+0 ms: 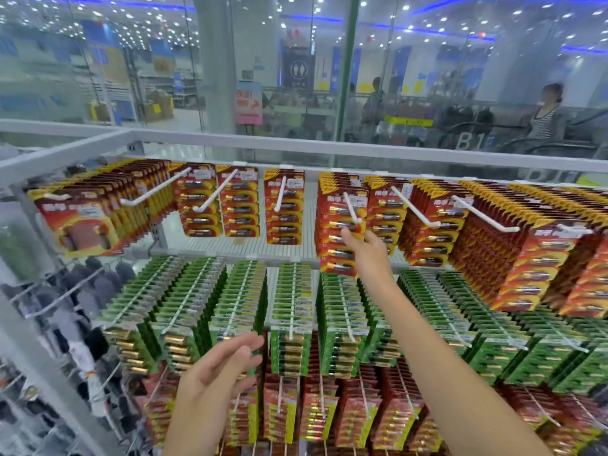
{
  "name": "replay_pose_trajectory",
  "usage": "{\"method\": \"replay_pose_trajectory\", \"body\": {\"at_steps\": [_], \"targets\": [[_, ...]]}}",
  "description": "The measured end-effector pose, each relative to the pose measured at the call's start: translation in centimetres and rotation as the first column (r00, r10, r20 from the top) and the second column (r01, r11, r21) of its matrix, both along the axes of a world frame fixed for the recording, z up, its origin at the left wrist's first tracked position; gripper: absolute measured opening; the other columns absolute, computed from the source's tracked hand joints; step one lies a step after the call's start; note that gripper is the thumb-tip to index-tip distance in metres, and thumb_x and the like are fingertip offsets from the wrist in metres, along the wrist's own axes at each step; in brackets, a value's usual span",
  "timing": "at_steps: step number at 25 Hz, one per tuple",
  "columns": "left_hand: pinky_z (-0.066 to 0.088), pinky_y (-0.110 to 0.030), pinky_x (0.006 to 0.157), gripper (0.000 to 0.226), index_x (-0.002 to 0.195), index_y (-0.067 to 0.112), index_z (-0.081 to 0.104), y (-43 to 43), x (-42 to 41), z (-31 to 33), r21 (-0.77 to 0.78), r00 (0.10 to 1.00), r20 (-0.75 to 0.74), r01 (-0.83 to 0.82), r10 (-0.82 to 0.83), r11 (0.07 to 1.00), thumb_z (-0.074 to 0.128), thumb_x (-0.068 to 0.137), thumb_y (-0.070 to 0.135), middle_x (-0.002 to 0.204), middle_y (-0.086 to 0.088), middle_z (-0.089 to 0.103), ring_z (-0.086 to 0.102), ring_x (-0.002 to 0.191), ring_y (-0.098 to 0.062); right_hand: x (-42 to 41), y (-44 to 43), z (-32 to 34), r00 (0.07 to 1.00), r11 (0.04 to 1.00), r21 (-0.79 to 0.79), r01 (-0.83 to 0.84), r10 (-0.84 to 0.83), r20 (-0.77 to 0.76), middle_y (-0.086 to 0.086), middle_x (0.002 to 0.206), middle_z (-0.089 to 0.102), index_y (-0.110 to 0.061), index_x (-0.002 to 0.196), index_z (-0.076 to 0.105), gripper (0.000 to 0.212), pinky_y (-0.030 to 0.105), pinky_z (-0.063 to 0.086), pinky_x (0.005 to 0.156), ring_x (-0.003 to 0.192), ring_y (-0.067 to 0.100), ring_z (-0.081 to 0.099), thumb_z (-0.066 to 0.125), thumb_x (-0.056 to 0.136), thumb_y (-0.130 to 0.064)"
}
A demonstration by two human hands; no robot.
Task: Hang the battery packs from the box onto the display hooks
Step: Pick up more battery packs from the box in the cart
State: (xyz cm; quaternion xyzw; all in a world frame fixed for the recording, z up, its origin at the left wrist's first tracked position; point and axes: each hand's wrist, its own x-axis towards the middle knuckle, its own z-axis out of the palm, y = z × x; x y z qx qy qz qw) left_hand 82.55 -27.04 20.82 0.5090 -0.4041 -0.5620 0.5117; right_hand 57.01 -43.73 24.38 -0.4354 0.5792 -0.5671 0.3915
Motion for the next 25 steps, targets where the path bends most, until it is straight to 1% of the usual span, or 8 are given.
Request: {"method": "replay_pose_trajectory", "body": {"at_steps": [2, 4, 6, 9, 12, 17, 21, 25], "targets": [[0.056, -0.043, 0.095, 0.023, 0.111, 0.025, 0.079, 0.1, 0.1, 0.1, -0.021, 1.000, 0.012, 0.006, -0.006, 1.000, 0.063, 0.096, 0.029, 0.112, 0.009, 0.079, 0.075, 0.104, -0.012, 1.0, 1.5, 1.0, 0.998, 0.999, 0.017, 0.044, -0.044, -0.049, 0.005, 0.111, 0.068, -0.006, 0.120, 0.057, 0.069, 0.038, 0.048, 0.094, 0.105, 0.025, 0.066, 0.067, 0.088, -0.066], [0.056, -0.040, 0.093, 0.021, 0.107, 0.028, 0.081, 0.1, 0.2, 0.2, -0.028, 1.000, 0.001, 0.015, -0.015, 1.000, 0.063, 0.096, 0.027, 0.111, 0.010, 0.079, 0.075, 0.103, -0.011, 0.7, 1.8, 0.4, 0.992, 0.995, -0.001, 0.099, -0.099, -0.074, 0.018, 0.092, 0.059, -0.008, 0.115, 0.061, 0.046, 0.038, 0.049, 0.079, 0.089, 0.028, 0.063, 0.061, 0.099, -0.051], [0.056, -0.038, 0.093, 0.020, 0.105, 0.031, 0.081, 0.0, 0.3, -0.1, -0.027, 0.999, -0.002, 0.040, -0.040, 0.999, 0.063, 0.097, 0.027, 0.111, 0.011, 0.078, 0.075, 0.102, -0.010, 0.4, 3.0, 0.0, 0.984, 0.991, 0.013, 0.133, -0.130, -0.120, 0.003, 0.090, 0.060, -0.018, 0.118, 0.058, 0.039, 0.028, 0.043, 0.064, 0.078, 0.013, 0.058, 0.057, 0.100, -0.052], [0.057, -0.036, 0.091, 0.021, 0.107, 0.030, 0.081, -0.3, -0.1, -1.2, -0.019, 0.995, 0.000, 0.096, -0.096, 0.995, 0.062, 0.099, 0.024, 0.111, 0.011, 0.078, 0.075, 0.102, -0.010, -0.4, 6.1, -2.4, 0.969, 0.980, 0.045, 0.192, -0.182, -0.169, -0.008, 0.117, 0.061, -0.024, 0.131, 0.056, 0.047, 0.026, 0.044, 0.079, 0.095, 0.008, 0.059, 0.053, 0.100, -0.058], [0.057, -0.038, 0.092, 0.022, 0.109, 0.025, 0.080, -0.6, -1.9, -3.2, 0.024, 0.982, 0.018, 0.187, -0.187, 0.982, 0.059, 0.102, 0.021, 0.110, 0.009, 0.079, 0.075, 0.102, -0.012, -1.6, 11.7, -6.3, 0.960, 0.965, 0.114, 0.238, -0.216, -0.179, -0.014, 0.120, 0.062, -0.029, 0.127, 0.060, 0.045, 0.033, 0.045, 0.094, 0.109, 0.007, 0.059, 0.057, 0.096, -0.061], [0.059, -0.035, 0.087, 0.022, 0.105, 0.020, 0.080, 0.4, -9.7, -5.9, 0.084, 0.907, 0.047, 0.415, -0.419, 0.906, 0.059, 0.103, 0.014, 0.103, 0.006, 0.081, 0.076, 0.098, -0.013, -7.2, 22.6, -12.3, 0.897, 0.866, 0.234, 0.442, -0.430, -0.103, -0.011, 0.098, 0.071, -0.029, 0.103, 0.071, 0.026, 0.032, 0.050, 0.085, 0.086, 0.006, 0.065, 0.068, 0.093, -0.053], [0.059, -0.038, 0.084, 0.027, 0.093, 0.019, 0.081, 2.7, -18.8, -7.2, 0.105, 0.804, 0.013, 0.591, -0.595, 0.800, 0.060, 0.100, 0.004, 0.096, 0.002, 0.081, 0.076, 0.089, -0.019, -13.1, 31.0, -14.7, 0.771, 0.734, 0.256, 0.629, -0.630, -0.088, -0.005, 0.092, 0.075, -0.019, 0.099, 0.073, 0.035, 0.036, 0.050, 0.089, 0.093, 0.017, 0.068, 0.069, 0.089, -0.052], [0.053, -0.043, 0.086, 0.028, 0.092, 0.018, 0.083, 7.1, -30.0, -8.7, 0.110, 0.653, 0.037, 0.750, -0.756, 0.653, 0.060, 0.099, 0.002, 0.098, -0.002, 0.081, 0.072, 0.094, -0.029, -20.4, 40.8, -15.8, 0.593, 0.561, 0.271, 0.782, -0.804, -0.048, -0.008, 0.086, 0.074, -0.019, 0.094, 0.073, 0.011, 0.030, 0.049, 0.079, 0.089, 0.013, 0.066, 0.070, 0.097, -0.028]]}}
